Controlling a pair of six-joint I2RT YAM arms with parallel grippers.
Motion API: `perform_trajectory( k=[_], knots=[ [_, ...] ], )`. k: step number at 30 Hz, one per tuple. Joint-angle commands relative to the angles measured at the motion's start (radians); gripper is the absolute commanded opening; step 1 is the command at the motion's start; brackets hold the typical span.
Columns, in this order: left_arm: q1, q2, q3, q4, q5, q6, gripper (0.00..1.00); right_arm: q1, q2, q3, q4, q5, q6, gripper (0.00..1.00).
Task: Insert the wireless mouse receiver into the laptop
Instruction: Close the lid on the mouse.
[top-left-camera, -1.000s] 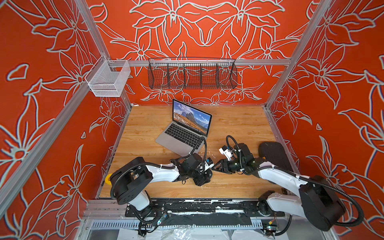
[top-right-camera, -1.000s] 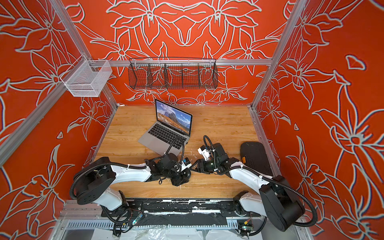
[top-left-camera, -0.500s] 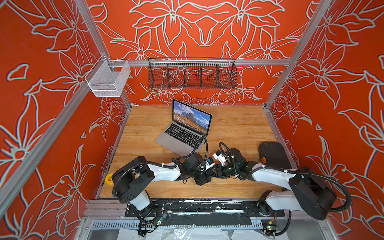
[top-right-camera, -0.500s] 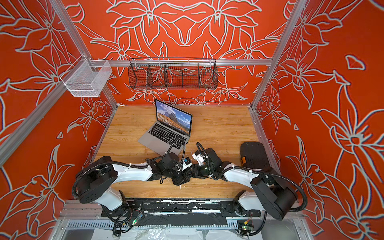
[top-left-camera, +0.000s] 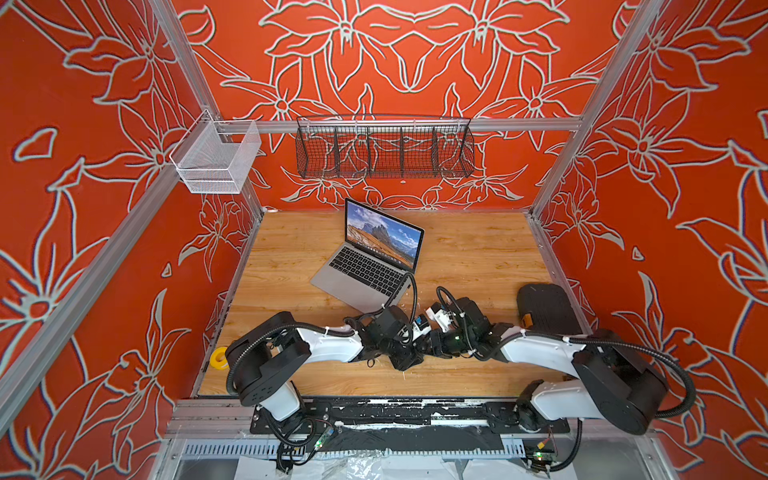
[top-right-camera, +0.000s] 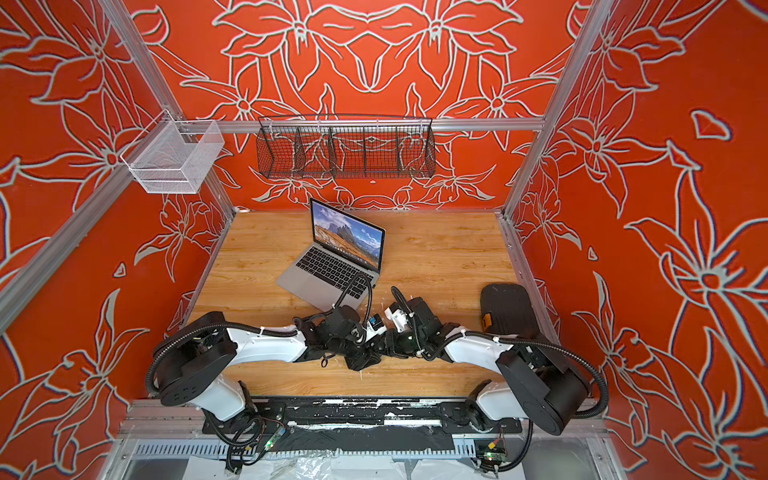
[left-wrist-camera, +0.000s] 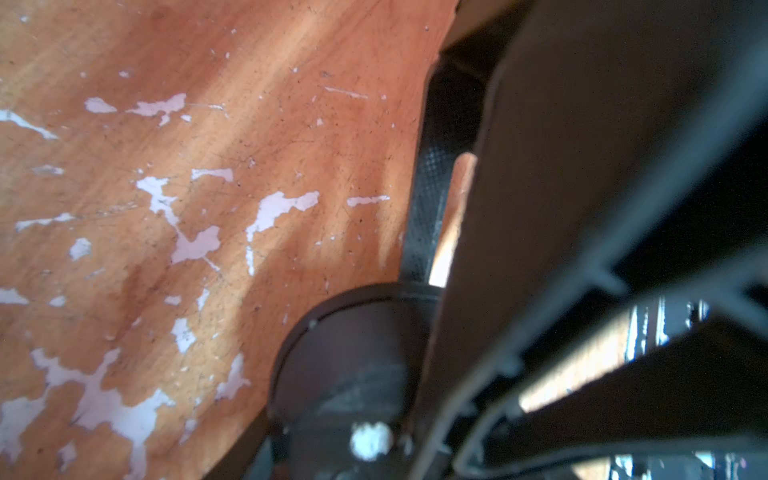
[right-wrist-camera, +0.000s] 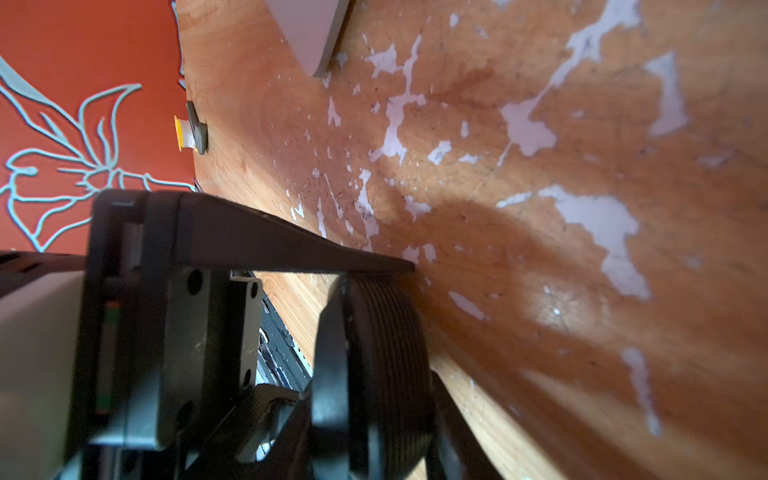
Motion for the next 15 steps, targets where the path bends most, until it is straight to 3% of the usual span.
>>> perform_trajectory(
  k=[1,15],
  knots=[
    [-0.004,0.052,-0.033,-0.153,-0.004,0.002,0.24,-0.011,0.010,-0.012,-0.032,0.051,-0.022,0.35],
    [-0.028,0.072,-0.018,-0.170,-0.024,0.014,0.23,-0.047,-0.013,-0.012,-0.069,0.054,-0.043,0.32]
  ],
)
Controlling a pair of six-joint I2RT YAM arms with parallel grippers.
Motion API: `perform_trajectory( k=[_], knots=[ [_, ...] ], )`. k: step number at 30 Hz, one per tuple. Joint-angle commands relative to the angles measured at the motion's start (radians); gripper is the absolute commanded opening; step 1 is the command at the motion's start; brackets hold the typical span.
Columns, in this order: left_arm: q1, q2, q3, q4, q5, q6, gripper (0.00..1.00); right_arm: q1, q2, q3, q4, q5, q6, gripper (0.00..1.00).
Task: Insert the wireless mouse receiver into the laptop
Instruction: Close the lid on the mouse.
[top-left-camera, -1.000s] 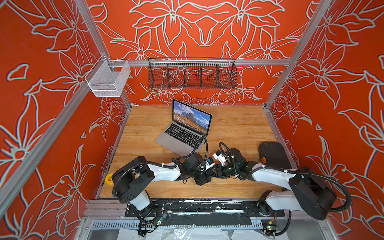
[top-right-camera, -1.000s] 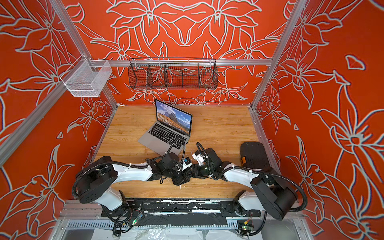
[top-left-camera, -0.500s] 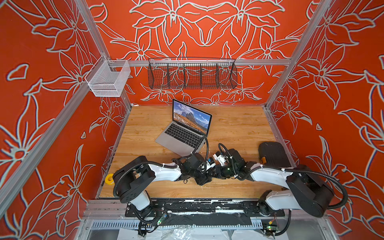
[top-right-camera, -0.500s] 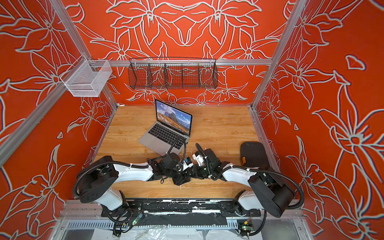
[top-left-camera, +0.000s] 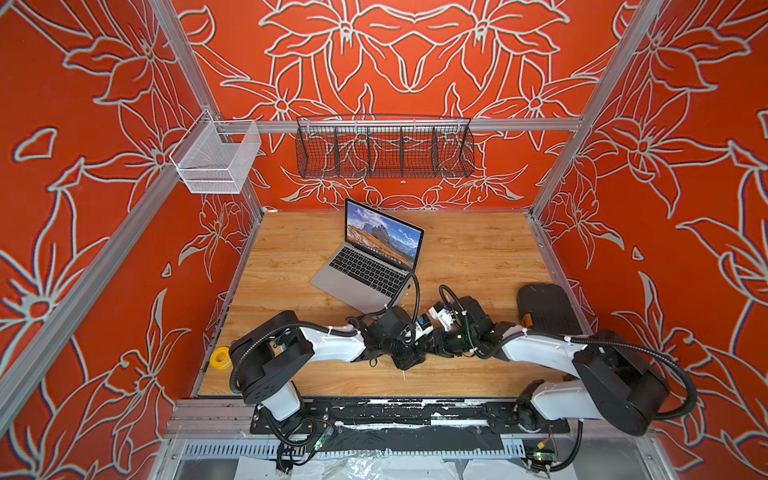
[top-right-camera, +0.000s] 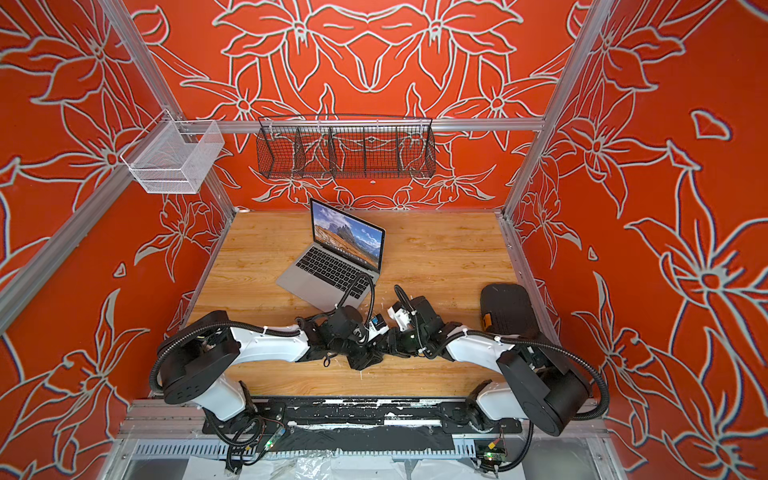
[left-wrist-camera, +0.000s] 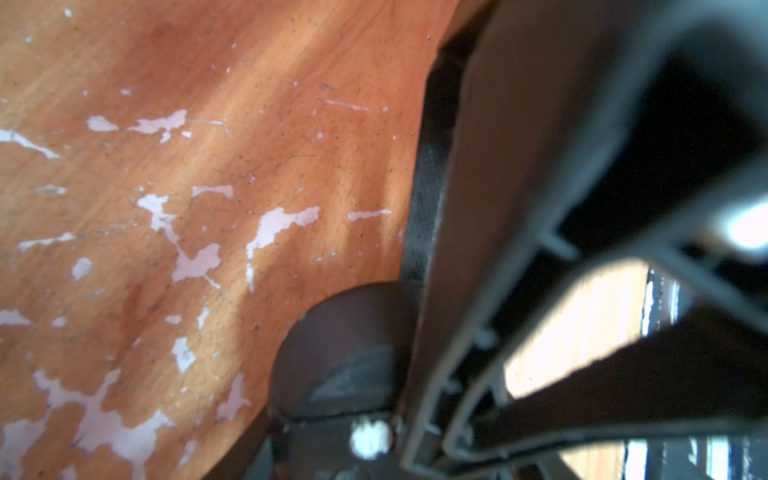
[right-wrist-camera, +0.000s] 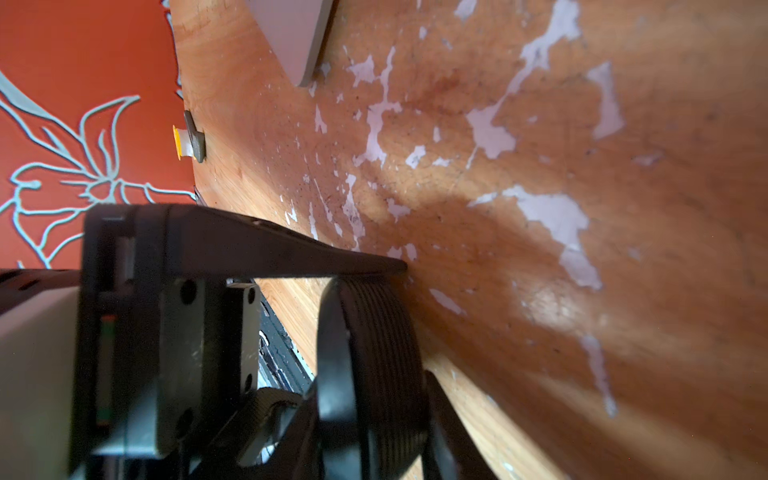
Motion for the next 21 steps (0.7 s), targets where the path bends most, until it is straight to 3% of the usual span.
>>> perform_trajectory(
  k=[1,11,18,21],
  knots=[
    [-0.013,0.051,-0.037,-0.168,-0.001,0.011,0.23,-0.015,-0.010,-0.016,-0.042,0.075,-0.032,0.31],
    [-0.012,0.038,-0.046,-0.158,-0.018,0.008,0.23,-0.017,0.061,-0.042,0.001,-0.002,-0.004,0.36],
    [-0.012,0.036,-0.049,-0.147,-0.022,0.015,0.23,-0.016,0.125,-0.055,0.054,-0.108,0.007,0.43],
    [-0.014,0.039,-0.049,-0.142,-0.035,0.023,0.23,-0.017,0.103,-0.038,-0.014,-0.131,-0.025,0.49]
  ],
)
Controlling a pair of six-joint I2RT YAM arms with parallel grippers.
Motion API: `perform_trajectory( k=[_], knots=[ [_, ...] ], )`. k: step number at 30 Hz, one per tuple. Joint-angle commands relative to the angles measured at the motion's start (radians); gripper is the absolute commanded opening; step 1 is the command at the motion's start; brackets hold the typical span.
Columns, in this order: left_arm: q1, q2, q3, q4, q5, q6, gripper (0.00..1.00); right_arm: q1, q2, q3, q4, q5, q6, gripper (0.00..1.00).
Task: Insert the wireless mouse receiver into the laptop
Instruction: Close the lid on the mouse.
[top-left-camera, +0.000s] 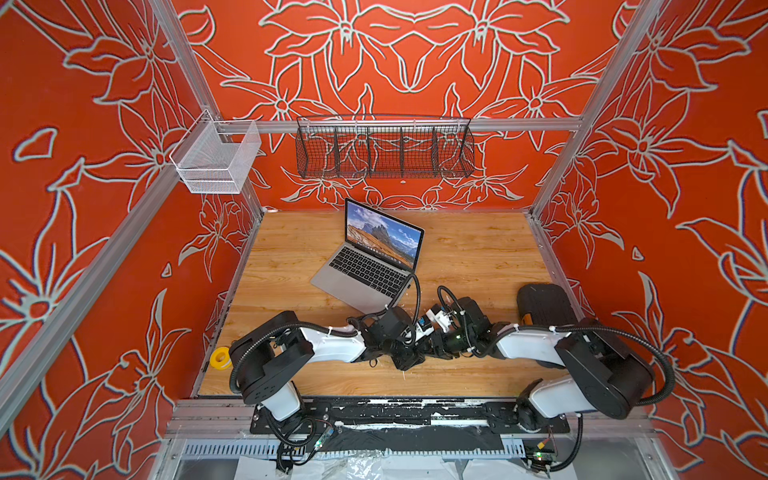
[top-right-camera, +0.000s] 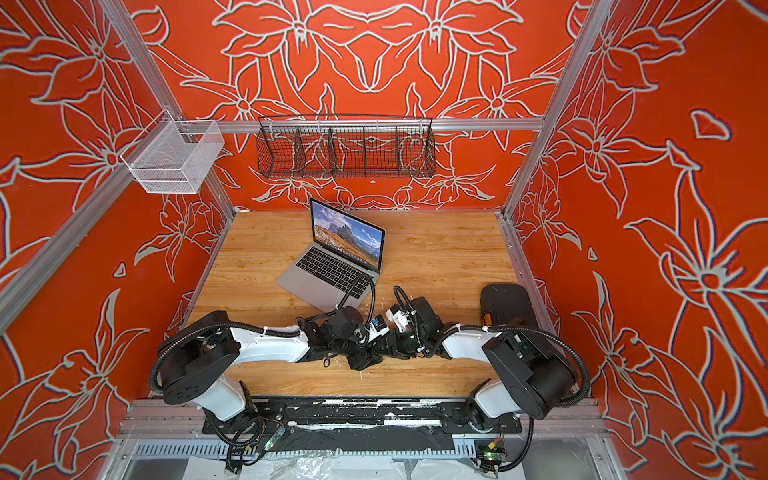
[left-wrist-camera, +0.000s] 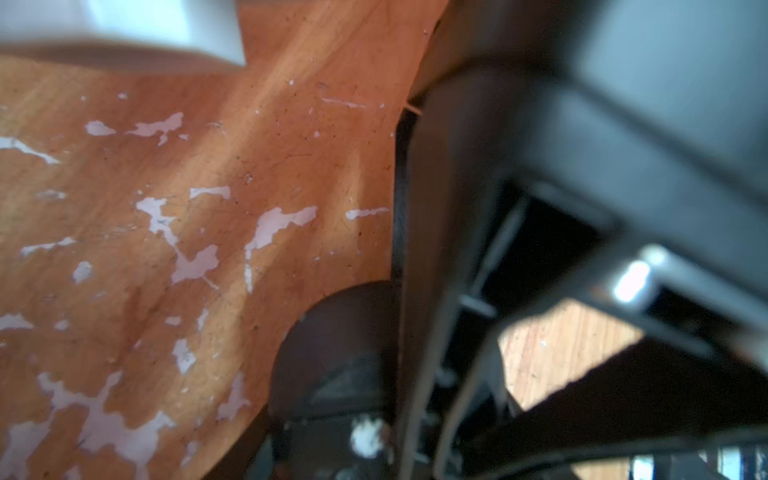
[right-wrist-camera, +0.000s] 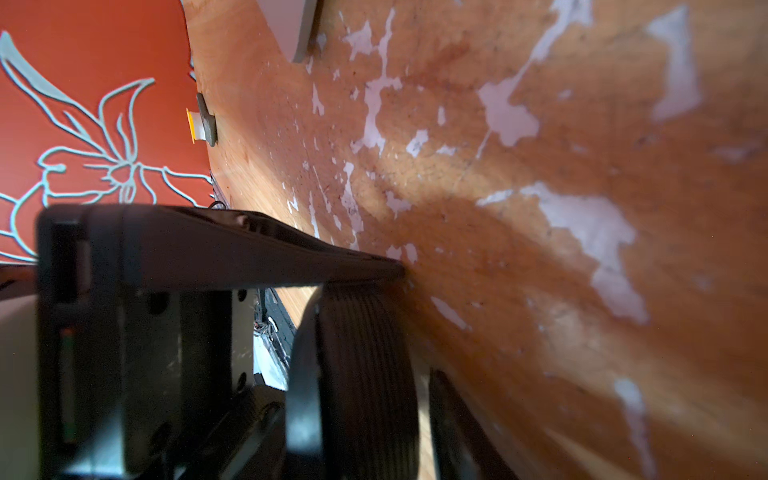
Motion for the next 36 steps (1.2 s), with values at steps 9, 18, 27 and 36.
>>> perform_trajectory(
  k=[9,18,27,36],
  knots=[
    [-0.029,0.041,-0.073,-0.075,-0.066,0.044,0.22,-0.099,-0.315,0.059,-0.564,0.048,-0.173,0.72],
    [-0.110,0.021,-0.097,-0.046,-0.105,0.089,0.20,-0.225,-0.350,0.091,-0.633,-0.086,-0.249,0.47],
    [-0.141,0.032,-0.092,-0.049,-0.097,0.101,0.18,-0.226,-0.232,0.077,-0.517,-0.152,-0.250,0.29],
    [-0.143,0.041,-0.086,-0.055,-0.087,0.102,0.17,-0.224,-0.120,0.072,-0.419,-0.185,-0.247,0.21]
  ],
)
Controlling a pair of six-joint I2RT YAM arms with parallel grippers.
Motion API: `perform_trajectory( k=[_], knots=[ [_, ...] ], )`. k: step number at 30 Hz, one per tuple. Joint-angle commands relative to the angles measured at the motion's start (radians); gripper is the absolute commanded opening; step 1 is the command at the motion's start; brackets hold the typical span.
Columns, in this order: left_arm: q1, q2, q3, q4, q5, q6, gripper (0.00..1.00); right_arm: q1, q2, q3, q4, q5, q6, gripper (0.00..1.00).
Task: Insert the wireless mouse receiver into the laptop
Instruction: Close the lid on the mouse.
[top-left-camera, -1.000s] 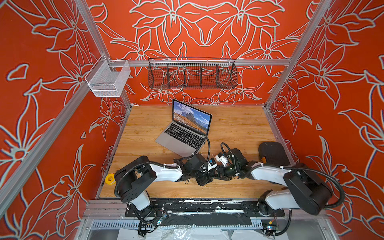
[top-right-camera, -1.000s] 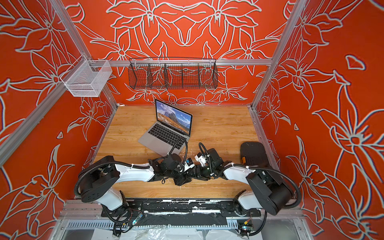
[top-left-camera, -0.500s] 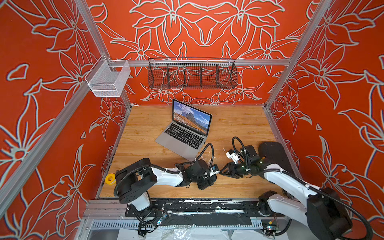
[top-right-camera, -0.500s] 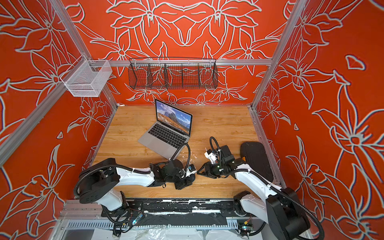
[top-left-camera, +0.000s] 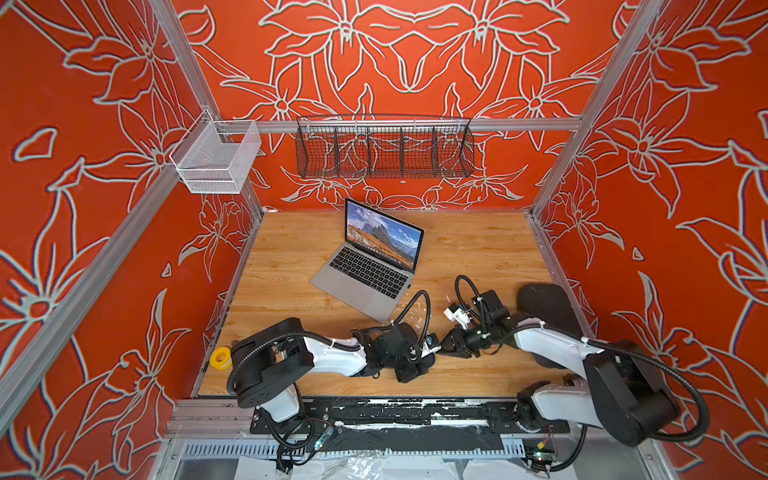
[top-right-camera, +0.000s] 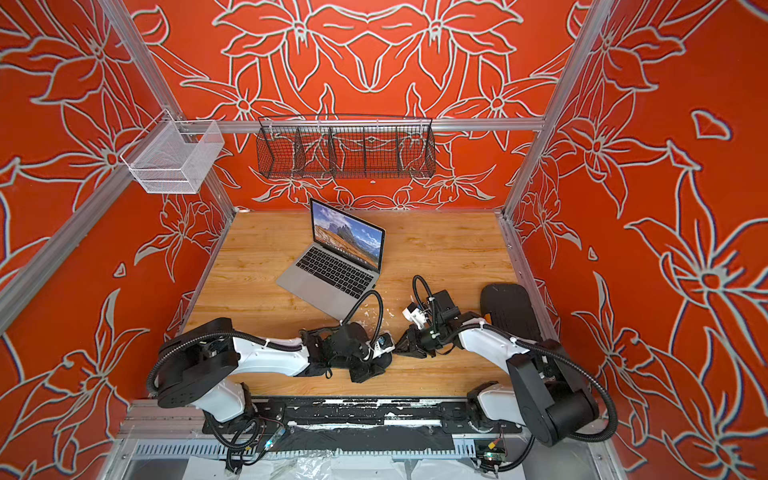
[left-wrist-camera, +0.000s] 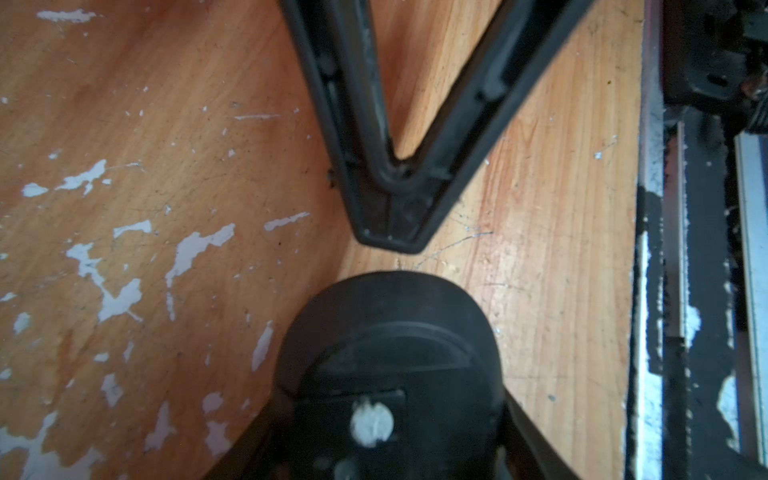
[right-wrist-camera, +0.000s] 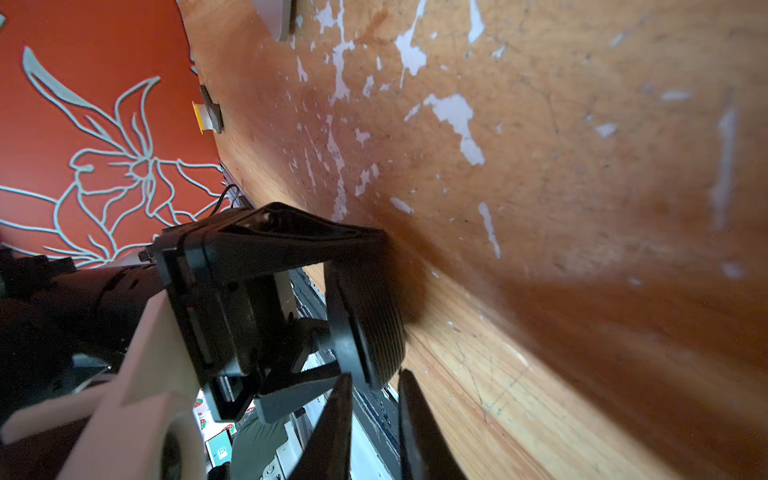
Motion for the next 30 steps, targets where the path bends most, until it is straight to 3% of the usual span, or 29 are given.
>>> perform_trajectory(
  k=[1,14,30],
  knots=[
    [-0.014,0.053,-0.029,-0.151,0.029,0.009,0.17,0.000,0.028,0.002,0.064,-0.049,-0.006,0.20],
    [-0.016,0.059,-0.024,-0.156,0.027,0.007,0.15,0.035,0.128,-0.020,0.147,-0.062,0.004,0.18],
    [-0.015,0.058,-0.027,-0.152,0.009,0.003,0.13,0.105,0.161,-0.081,0.128,0.046,0.010,0.17]
  ],
)
